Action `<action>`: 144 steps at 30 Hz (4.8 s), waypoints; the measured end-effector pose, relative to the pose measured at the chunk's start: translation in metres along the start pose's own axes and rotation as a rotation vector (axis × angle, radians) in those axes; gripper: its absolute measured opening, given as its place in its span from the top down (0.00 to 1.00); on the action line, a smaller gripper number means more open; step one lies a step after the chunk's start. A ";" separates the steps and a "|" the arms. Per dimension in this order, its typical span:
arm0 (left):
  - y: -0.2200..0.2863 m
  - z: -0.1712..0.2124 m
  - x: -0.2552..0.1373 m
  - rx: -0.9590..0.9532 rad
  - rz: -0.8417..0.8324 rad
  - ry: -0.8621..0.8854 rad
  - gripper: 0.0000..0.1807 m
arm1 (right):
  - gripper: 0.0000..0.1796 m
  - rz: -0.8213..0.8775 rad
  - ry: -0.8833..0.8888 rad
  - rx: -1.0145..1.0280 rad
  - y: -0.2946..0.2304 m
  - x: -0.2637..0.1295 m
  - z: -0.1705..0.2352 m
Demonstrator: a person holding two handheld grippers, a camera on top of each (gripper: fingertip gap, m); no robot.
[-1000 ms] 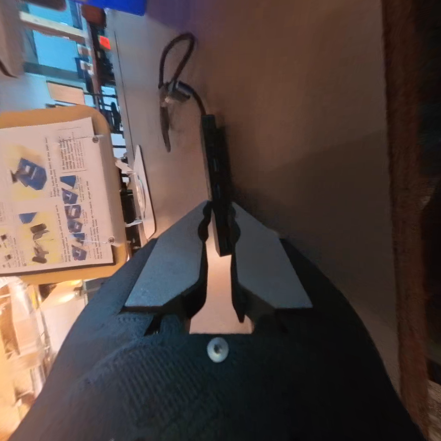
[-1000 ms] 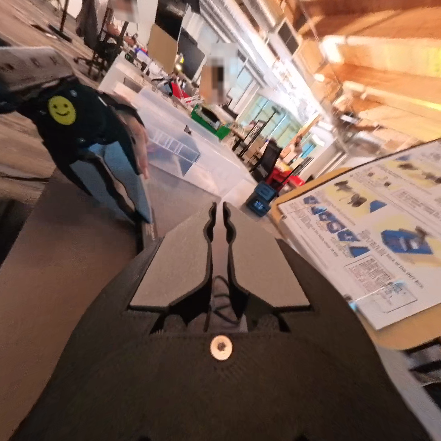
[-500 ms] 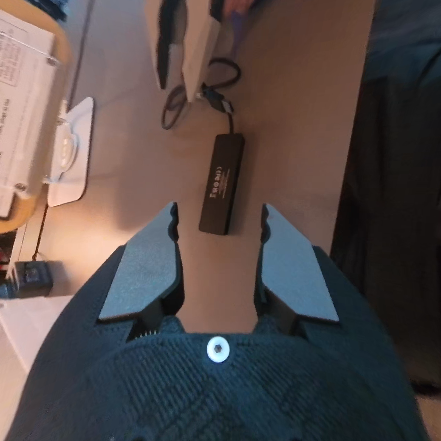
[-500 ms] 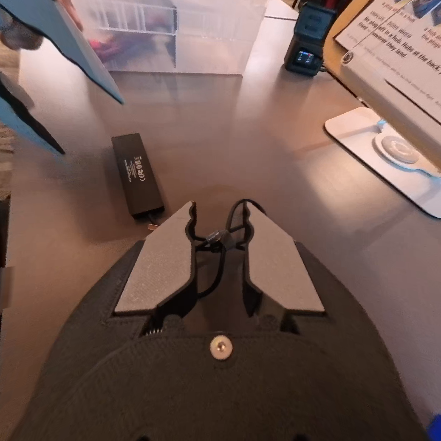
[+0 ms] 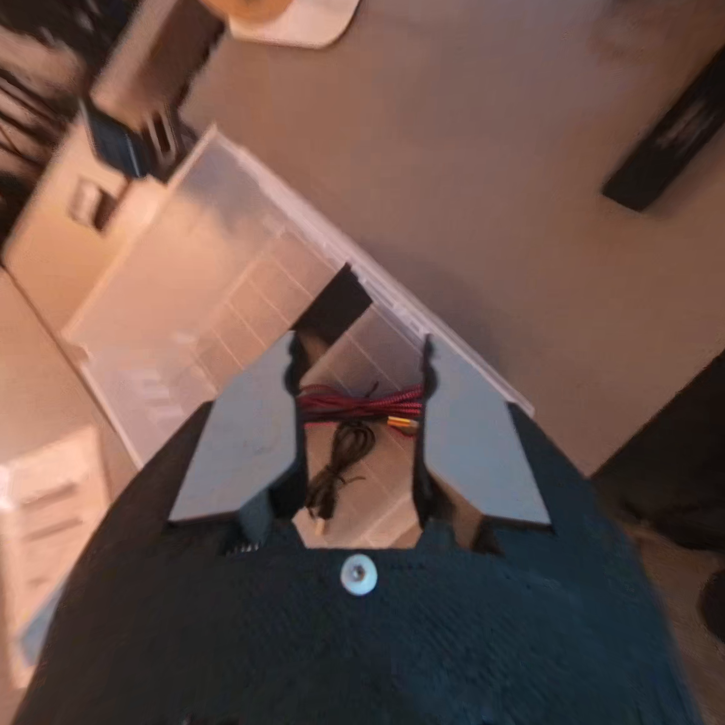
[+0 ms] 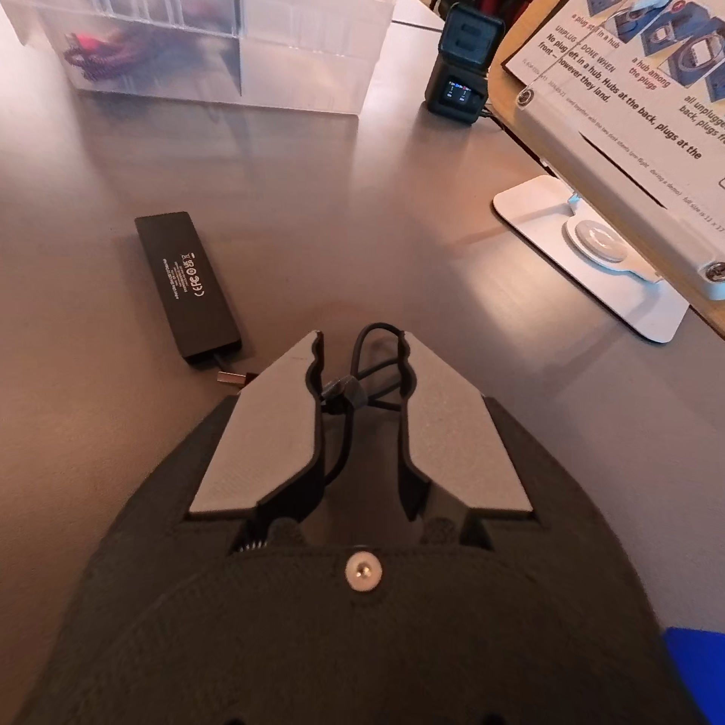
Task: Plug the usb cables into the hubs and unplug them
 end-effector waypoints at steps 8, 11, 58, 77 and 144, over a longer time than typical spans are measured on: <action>-0.047 0.045 0.013 -0.291 0.079 -0.056 0.69 | 0.82 0.012 -0.008 -0.009 -0.001 0.000 0.001; -0.047 0.068 0.032 -0.241 0.105 -0.215 0.75 | 0.82 0.014 -0.017 -0.020 -0.002 0.001 0.001; 0.206 -0.095 -0.121 0.310 0.439 0.898 1.00 | 0.86 -0.439 0.365 -0.210 -0.152 -0.111 -0.132; 0.204 -0.106 -0.073 0.188 0.314 0.622 0.87 | 0.98 -0.784 0.550 0.440 -0.083 -0.101 -0.111; 0.229 -0.134 -0.058 0.539 -0.670 0.553 0.99 | 0.99 -1.080 0.781 0.861 -0.085 -0.087 -0.104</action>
Point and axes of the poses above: each gripper's, where its closed fingertips meet, x out along the fingers, z out of its underside, y = z × x across the jaws, the point moved 6 cm from there along -x, back along the fingers, and after that the axes turned 14 degrees about -y, right-handed, at the moved point
